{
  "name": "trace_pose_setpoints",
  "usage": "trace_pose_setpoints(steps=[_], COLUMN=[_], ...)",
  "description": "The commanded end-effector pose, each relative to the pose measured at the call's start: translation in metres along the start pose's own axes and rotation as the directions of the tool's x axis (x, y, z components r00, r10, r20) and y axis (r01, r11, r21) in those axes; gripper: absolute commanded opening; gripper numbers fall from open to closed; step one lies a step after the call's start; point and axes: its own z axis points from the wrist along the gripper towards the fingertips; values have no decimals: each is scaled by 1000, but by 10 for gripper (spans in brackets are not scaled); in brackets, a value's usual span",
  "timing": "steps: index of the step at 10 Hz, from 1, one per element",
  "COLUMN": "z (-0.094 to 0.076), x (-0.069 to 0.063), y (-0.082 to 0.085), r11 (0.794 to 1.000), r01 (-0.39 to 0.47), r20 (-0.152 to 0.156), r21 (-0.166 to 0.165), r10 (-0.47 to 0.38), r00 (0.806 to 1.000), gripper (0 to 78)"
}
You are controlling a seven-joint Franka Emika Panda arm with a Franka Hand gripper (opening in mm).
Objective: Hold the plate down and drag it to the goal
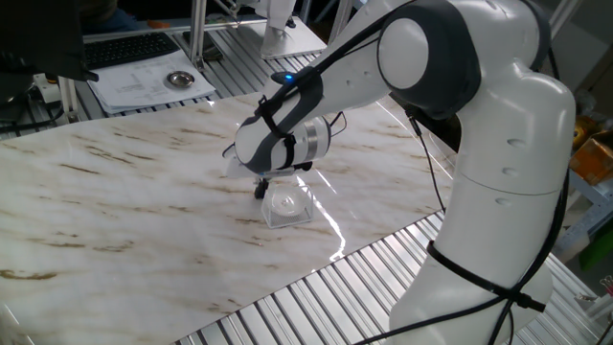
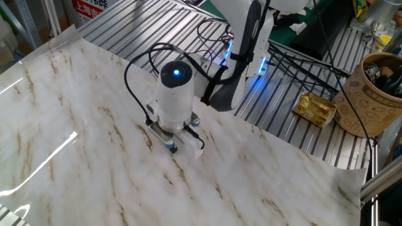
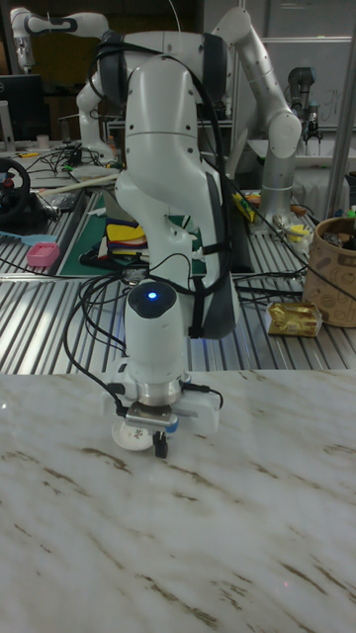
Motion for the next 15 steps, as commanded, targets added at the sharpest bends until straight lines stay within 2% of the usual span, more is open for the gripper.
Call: trace_pose_setpoints(steps=[1, 6, 8, 9, 12, 15], z=[-3, -17, -33, -49, -80, -106], x=[-6, -38, -49, -56, -63, -62], y=[2, 10, 9, 6, -5, -14], r11=[1000, 1000, 1000, 1000, 998, 990], r01=[-10, -10, -2, 15, 65, 144], r20=[-3, -2, -2, -7, -27, -33], r21=[-5, -3, -2, -2, 0, -3], r10=[10, 10, 2, -15, -65, -144], r00=[1000, 1000, 1000, 1000, 998, 989], gripper=[0, 0, 0, 0, 0, 0])
